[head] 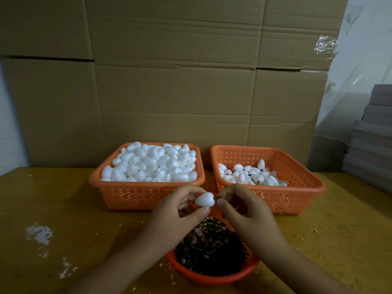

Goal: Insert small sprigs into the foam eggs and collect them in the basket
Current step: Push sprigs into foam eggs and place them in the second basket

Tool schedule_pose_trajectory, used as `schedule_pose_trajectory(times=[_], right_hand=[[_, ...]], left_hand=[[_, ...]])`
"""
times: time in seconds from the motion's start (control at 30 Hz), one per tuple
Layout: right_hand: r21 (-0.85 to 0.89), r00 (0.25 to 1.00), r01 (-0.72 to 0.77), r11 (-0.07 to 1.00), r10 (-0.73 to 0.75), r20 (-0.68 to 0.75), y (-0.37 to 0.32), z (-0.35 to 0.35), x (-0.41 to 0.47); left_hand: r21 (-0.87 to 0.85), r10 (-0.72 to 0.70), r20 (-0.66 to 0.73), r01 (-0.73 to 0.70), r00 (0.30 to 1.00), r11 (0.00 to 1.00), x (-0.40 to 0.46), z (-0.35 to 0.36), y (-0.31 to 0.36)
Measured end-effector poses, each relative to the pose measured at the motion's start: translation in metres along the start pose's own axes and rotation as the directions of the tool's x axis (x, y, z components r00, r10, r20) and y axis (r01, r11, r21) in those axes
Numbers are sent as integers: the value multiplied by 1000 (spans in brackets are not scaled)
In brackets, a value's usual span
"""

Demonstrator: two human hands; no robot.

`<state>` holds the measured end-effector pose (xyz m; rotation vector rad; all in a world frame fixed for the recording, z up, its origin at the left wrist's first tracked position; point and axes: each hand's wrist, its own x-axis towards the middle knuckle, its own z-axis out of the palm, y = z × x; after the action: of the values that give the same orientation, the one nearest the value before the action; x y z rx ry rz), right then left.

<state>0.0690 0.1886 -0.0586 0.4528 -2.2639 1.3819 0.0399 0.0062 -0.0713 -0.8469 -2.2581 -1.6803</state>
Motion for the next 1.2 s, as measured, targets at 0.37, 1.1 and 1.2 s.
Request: schedule_pose_trajectory(times=[0.37,1.1,1.2], right_hand=[[-17,1000,7,1000,-7,4,2,0,1],[334,756,-454,826,556,-346,13,-82,40],[416,713,-483,771,622,-325,18,-85,40]], left_hand=[[-6,-53,-17,53,998,999,-1,-1,2],[13,22,-79,-21,997,1000,2,-10,15],[171,13,-175,17,985,985,8,-25,7]])
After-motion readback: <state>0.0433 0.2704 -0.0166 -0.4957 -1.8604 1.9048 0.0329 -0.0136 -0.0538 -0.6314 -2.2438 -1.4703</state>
